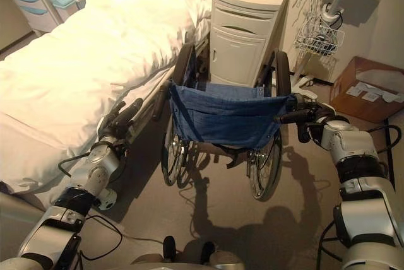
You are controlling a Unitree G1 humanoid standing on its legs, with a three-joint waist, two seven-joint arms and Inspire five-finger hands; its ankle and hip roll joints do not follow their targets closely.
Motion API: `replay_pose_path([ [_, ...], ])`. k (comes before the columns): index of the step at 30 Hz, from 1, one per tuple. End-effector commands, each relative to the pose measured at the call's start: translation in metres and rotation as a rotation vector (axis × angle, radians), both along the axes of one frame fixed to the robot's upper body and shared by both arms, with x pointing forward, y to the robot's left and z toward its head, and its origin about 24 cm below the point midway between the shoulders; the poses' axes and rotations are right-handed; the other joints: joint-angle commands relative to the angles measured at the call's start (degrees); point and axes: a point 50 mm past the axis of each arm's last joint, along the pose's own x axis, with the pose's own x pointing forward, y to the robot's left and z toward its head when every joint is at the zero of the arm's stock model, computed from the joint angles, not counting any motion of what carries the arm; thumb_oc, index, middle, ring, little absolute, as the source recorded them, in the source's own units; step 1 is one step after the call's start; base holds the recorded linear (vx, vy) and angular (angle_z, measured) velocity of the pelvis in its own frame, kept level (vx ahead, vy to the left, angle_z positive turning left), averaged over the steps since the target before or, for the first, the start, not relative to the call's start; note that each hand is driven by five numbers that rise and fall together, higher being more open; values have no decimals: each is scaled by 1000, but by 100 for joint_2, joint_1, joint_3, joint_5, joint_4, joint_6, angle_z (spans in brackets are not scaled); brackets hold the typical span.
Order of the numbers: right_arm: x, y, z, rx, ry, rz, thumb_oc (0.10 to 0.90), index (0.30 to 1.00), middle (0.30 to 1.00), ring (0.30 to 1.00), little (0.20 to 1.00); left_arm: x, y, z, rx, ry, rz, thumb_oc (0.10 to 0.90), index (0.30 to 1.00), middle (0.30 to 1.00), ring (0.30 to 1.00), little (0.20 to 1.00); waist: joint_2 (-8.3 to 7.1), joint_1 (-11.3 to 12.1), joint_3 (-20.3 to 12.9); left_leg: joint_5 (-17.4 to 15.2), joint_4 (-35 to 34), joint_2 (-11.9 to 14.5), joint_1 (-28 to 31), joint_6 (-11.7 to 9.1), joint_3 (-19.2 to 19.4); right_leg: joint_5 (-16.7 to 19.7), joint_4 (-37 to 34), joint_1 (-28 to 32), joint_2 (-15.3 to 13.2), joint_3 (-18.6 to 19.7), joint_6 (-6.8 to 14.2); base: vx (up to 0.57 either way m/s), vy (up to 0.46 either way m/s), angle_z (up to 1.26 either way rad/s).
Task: Push the wheelchair next to the bed
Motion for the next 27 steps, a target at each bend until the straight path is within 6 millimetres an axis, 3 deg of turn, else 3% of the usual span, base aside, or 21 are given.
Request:
replay_pose_path([
  [1, 23, 51, 1, 334, -250, 46, 800, 900, 900, 900, 900, 15, 6, 54, 100, -230, -28, 800, 900, 900, 900, 900, -228, 493, -682, -555, 57, -465, 446, -39, 378, 491, 5, -39, -418, 394, 712, 7, 8, -5],
  [6, 21, 62, -7, 571, -315, -18, 800, 900, 900, 900, 900, 12, 10, 50, 87, -222, -21, 800, 900, 900, 900, 900, -195, 495, -702, -572, 57, -469, 446, -25, 411, 475, 3, -35, -440, 384, 715, 0, 0, 0],
  [10, 19, 75, -18, 892, -350, -93, 800, 900, 900, 900, 900, 9, 13, 44, 79, -208, -21, 800, 900, 900, 900, 900, -160, 496, -730, -595, 57, -476, 448, -6, 425, 468, 3, -40, -448, 384, 721, 8, 7, -3],
  [14, 15, 79, -28, 960, -354, -164, 800, 900, 900, 900, 900, 5, 13, 39, 75, -195, -24, 800, 900, 900, 900, 900, -151, 490, -753, -615, 57, -486, 453, 23, 414, 472, 3, -56, -441, 428, 725, 0, 0, 0],
  [16, 13, 76, -32, 919, -344, -187, 800, 900, 900, 900, 900, 4, 13, 37, 74, -190, -24, 800, 900, 900, 900, 900, -149, 482, -755, -616, 57, -489, 455, 34, 418, 476, 3, -62, -438, 453, 722, 0, 0, 0],
  [23, 4, 34, -33, 183, -204, -173, 800, 900, 900, 900, 900, 4, 9, 39, 86, -177, -21, 800, 900, 900, 900, 900, -199, 447, -740, -587, 57, -496, 436, 52, 434, 537, 3, -116, -436, 520, 731, -7, -9, 6],
  [27, 2, 14, -24, -114, -143, -143, 800, 900, 900, 900, 900, 6, 10, 39, 87, -173, -15, 800, 900, 900, 900, 900, -220, 440, -729, -568, 57, -493, 433, 54, 449, 562, 3, -135, -434, 534, 738, -2, -4, 1],
])
